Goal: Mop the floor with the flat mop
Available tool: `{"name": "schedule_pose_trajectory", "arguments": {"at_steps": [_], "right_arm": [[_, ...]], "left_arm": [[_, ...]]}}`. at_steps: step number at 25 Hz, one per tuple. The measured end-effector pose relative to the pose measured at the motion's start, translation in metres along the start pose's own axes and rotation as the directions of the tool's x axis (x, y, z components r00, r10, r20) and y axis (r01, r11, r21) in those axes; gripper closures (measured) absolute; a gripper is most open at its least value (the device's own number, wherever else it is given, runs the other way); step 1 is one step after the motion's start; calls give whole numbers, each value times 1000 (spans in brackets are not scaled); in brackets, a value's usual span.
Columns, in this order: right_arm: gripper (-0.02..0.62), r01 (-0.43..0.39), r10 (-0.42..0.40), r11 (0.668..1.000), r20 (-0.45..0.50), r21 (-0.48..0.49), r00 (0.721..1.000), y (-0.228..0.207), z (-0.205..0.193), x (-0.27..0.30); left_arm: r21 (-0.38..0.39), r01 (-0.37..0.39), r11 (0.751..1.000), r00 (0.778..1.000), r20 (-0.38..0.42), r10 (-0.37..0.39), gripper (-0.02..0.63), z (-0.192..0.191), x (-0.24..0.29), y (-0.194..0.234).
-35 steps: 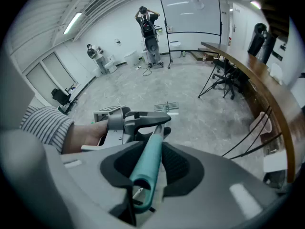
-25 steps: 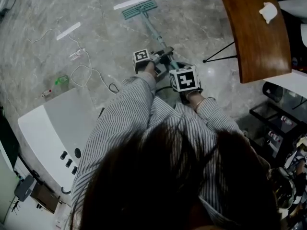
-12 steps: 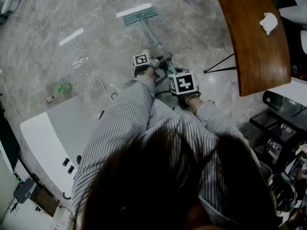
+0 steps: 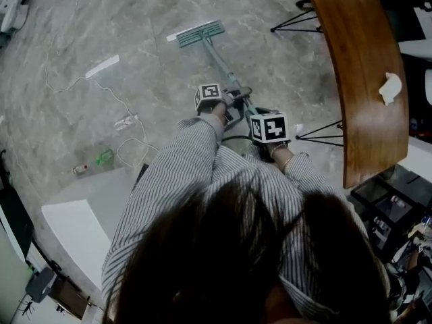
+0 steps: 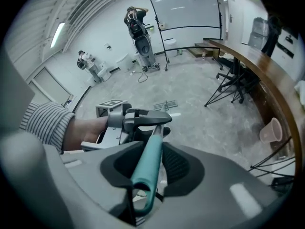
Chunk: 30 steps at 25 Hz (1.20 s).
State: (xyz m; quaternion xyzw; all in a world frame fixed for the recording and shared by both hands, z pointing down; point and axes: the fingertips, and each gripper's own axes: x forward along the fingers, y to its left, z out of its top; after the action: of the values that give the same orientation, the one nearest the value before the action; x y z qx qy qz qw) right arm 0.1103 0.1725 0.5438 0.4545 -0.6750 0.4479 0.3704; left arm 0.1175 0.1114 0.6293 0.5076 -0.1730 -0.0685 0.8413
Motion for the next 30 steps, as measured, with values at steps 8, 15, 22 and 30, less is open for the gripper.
{"name": "schedule_pose_trajectory", "arguments": {"at_steps": [8, 15, 22, 30], "right_arm": [[478, 35, -36, 999, 21, 12, 999, 35, 154, 62], [478, 15, -17, 999, 40, 48, 999, 35, 281, 116], [479, -14, 13, 999, 42, 36, 999, 17, 407, 164], [479, -69, 65, 995, 55, 77, 996, 5, 544, 205]], "left_arm": [[60, -14, 998, 998, -67, 18, 434, 148, -14, -73], [52, 34, 998, 998, 41, -36, 434, 277, -2, -131], [48, 56, 997, 990, 124, -62, 434, 400, 27, -189], [31, 93, 995, 975, 199, -97, 433, 523, 48, -257]]}}
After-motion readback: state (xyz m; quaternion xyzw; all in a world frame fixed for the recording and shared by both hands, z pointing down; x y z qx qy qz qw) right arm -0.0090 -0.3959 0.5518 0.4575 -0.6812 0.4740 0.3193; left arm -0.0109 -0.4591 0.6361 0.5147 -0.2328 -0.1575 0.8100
